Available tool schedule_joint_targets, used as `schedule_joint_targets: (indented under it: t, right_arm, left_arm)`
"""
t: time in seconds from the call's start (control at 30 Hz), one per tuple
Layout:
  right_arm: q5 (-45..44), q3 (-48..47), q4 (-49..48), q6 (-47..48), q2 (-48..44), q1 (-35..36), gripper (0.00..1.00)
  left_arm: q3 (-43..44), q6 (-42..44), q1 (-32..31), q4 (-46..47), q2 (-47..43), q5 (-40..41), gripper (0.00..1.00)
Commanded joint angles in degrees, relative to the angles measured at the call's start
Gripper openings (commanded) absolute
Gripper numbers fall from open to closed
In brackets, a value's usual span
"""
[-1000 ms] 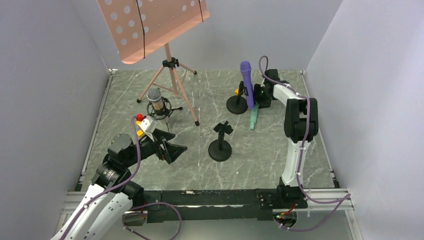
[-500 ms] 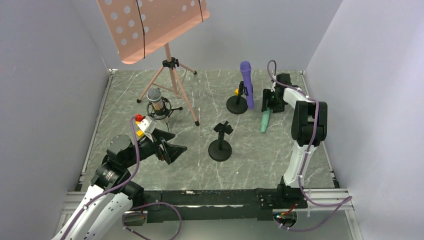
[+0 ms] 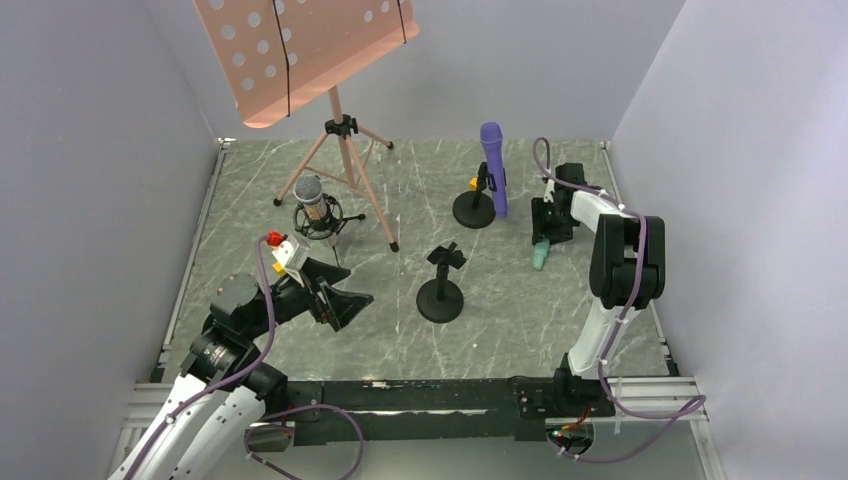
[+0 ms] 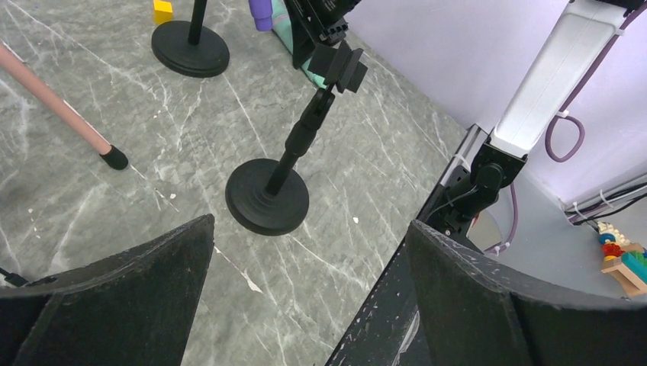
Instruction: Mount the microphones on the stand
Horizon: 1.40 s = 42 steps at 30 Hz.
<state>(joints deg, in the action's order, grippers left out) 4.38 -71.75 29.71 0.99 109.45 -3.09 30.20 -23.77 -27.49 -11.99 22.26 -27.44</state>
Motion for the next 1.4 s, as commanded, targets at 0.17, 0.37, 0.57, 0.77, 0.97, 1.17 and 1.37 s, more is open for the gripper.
schedule_joint_targets:
  t: [0.17, 0.37, 0.57, 0.77, 0.97, 1.17, 1.37]
  right_arm:
    - [-0.34, 2.88, 0.86, 1.87, -2.84, -1.87, 0.27]
    - [4.66, 3.28, 1.50, 3.12, -4.92, -4.73, 0.10]
    - [12.76, 3.84, 2.34, 5.68, -14.18, -8.71, 0.01]
    - [22.32, 3.53, 2.42, 8.11, -25.37, -11.41, 0.01]
    - [40.85, 0.67, 2.65, 10.50, -36.05, -11.24, 0.03]
    - [61.75, -1.20, 0.27, 8.98, -41.91, -8.10, 0.04]
    - [69.74, 4.24, -3.94, 9.04, -44.70, 1.10, 0.04]
  left_arm:
    - [-0.71, -3.03, -0.22, 4.85, -0.96, -3.06, 0.99]
    - [-2.02, -5.95, -0.21, 9.26, -0.48, -4.77, 0.99]
    - [-3.17, -12.27, -0.31, 18.55, 3.38, -8.31, 0.99]
    - [0.83, -16.01, -1.68, 25.73, 9.36, -9.76, 0.99]
    - [8.97, -15.98, -5.55, 28.28, 19.41, -7.69, 0.99]
    - [19.53, -15.40, -10.12, 31.65, 33.77, -4.22, 0.99]
    - [30.41, -14.12, -15.86, 34.69, 49.33, -0.34, 0.99]
